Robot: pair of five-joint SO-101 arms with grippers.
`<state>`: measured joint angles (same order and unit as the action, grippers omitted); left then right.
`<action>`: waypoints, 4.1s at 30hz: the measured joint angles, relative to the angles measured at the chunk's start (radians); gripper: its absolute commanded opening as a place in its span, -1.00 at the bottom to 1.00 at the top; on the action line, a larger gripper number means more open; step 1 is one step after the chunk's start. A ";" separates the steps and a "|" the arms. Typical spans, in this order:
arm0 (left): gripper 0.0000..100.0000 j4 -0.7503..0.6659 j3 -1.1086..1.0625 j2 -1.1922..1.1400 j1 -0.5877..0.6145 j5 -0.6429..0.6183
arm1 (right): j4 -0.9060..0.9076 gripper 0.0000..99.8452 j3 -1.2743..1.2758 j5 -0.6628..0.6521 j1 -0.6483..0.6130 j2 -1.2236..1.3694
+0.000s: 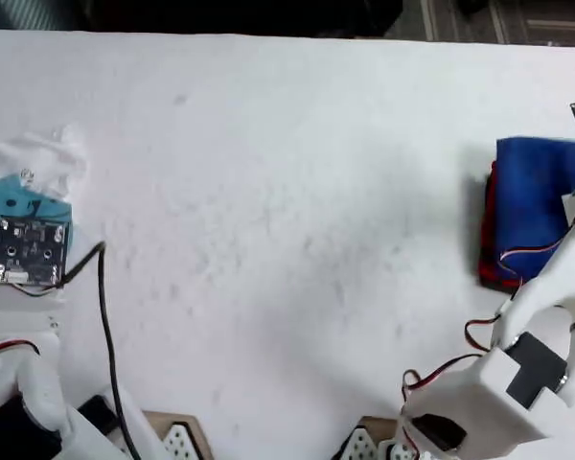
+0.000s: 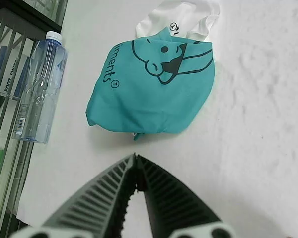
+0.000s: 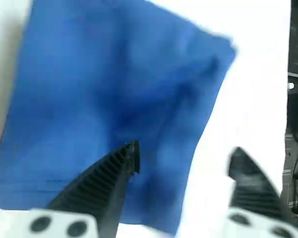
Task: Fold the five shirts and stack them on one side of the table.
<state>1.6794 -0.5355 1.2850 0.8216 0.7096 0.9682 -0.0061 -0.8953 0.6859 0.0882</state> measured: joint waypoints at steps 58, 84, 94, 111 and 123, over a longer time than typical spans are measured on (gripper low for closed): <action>-0.87 -0.206 -0.169 -0.172 -0.002 0.166 | 0.741 -0.96 0.557 0.124 -0.210 -0.806; -0.62 -0.552 0.316 -1.579 0.000 0.433 | 0.740 -0.96 0.758 0.124 -0.212 -1.043; -0.95 -0.545 0.370 -1.709 -0.057 0.436 | 0.740 -0.96 0.758 0.124 -0.212 -1.043; -0.95 -0.499 0.370 -0.984 -0.315 0.173 | 0.740 -0.96 0.758 0.124 -0.212 -1.109; -0.95 -0.480 0.368 -0.617 -0.681 -0.014 | 0.740 -0.96 0.758 0.124 -0.212 -1.112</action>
<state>1.1991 -0.1672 0.6682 0.1404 0.6958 1.7077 0.7518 -0.7710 0.4741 -1.0242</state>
